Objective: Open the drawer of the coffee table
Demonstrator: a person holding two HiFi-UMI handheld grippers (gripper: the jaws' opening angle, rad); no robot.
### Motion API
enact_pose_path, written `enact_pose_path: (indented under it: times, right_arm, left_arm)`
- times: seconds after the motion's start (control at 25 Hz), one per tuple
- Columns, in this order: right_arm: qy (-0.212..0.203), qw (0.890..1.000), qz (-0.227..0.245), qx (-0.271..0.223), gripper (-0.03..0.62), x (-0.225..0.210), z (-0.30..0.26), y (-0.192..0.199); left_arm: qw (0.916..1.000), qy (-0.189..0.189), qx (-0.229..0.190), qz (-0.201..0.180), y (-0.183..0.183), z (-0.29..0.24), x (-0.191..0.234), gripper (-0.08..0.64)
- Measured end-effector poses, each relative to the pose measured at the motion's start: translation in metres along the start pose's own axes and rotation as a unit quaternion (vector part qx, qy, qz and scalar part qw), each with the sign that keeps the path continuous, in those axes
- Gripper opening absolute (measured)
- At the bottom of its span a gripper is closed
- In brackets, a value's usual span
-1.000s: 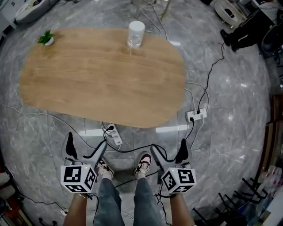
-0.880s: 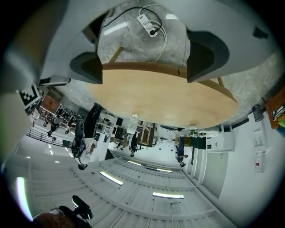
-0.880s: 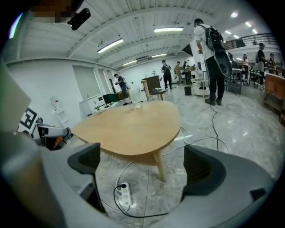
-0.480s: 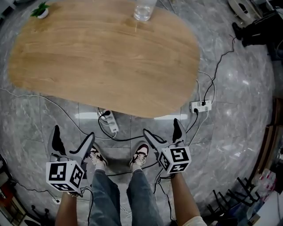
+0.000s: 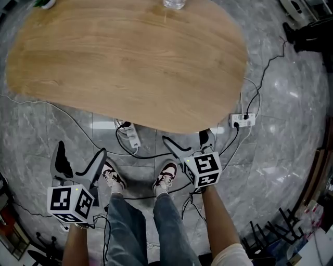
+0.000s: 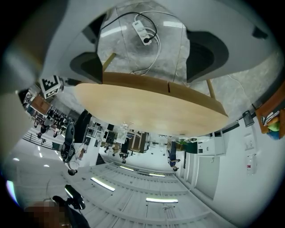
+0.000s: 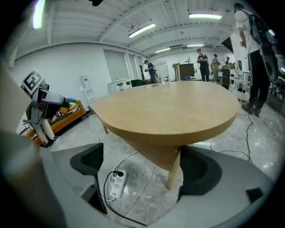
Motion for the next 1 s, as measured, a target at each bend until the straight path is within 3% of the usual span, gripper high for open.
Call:
enact_pose_path:
  times: [0.36,0.56,1.0]
  right_arm:
    - [-0.040,0.998,0.037,0.006,0.526,-0.007,-0.009,-0.006]
    - [-0.056,0.997,0.053,0.014,0.484,-0.010,-0.009,-0.002]
    - [-0.053,0.997,0.058,-0.002,0.263,-0.031,-0.005,-0.005]
  left_arm:
    - [1.0000,0.002,0.000,0.001,0.004,-0.002,-0.011,0.577]
    - [0.9999,0.000,-0.001,0.011,0.008,-0.001,-0.018,0.577]
    - [0.9996,-0.012,-0.006,0.024,0.007,0.002,-0.038,0.577]
Point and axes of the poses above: the fingertips, and each gripper's own axes: z backward along the fingers, x to its left, y out of its underside, the point moved 1 cm from there along z, backward along the fingers, and after that the axes turned 7 degrees about -y, right-handed, at the moved point
